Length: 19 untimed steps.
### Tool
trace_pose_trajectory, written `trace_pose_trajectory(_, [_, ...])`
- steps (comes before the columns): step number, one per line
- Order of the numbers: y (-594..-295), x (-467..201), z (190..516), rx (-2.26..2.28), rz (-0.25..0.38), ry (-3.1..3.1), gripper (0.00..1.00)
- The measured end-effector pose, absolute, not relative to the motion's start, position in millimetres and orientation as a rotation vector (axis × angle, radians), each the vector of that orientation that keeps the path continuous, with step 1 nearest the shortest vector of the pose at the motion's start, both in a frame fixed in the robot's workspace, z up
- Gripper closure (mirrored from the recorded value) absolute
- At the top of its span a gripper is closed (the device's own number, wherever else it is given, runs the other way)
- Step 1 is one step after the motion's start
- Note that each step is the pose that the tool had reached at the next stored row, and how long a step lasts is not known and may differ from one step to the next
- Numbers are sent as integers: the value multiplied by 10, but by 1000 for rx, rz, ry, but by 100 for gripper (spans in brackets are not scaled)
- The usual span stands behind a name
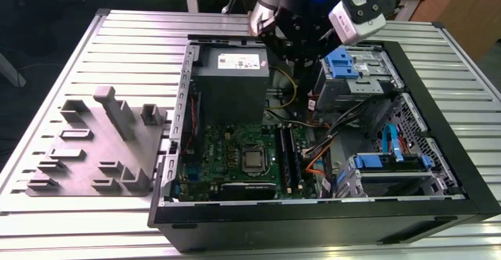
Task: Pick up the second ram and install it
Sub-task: 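Press down the second ram until it locks into place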
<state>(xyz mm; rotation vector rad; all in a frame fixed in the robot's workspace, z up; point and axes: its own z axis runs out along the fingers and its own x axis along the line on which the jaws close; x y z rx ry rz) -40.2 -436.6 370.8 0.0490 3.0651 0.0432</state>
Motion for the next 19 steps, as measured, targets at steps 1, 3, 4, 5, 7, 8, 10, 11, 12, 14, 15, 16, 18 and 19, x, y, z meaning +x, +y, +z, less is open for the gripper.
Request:
trace_pose_trajectory(1, [-4367,-402,3740,49,43,3065,93])
trace_pose_trajectory(3, [-4367,-402,3795,49,43,3065,93])
trace_pose_trajectory(4, [-4366,-402,3821,49,43,3065,93])
trace_pose_trajectory(5, [-4366,-402,3847,49,43,3065,93])
trace_pose_trajectory(7, [-4366,-402,3899,49,43,3065,93])
trace_pose_trajectory(8, [-4367,-402,3926,49,43,3065,93])
trace_pose_trajectory(10, [-4366,-402,3979,49,43,3065,93])
trace_pose_trajectory(11, [-4366,-402,4007,49,43,3065,93])
trace_pose_trajectory(12, [-4366,-402,4033,49,43,3065,93])
trace_pose_trajectory(14, [-4367,-402,4086,49,43,3065,93])
trace_pose_trajectory(15, [-4366,-402,4112,49,43,3065,93])
trace_pose_trajectory(16, [-4366,-402,4139,49,43,3065,93])
trace_pose_trajectory(18, [-4366,-402,4208,49,43,3065,93])
trace_pose_trajectory(19, [-4366,-402,4234,49,43,3065,93])
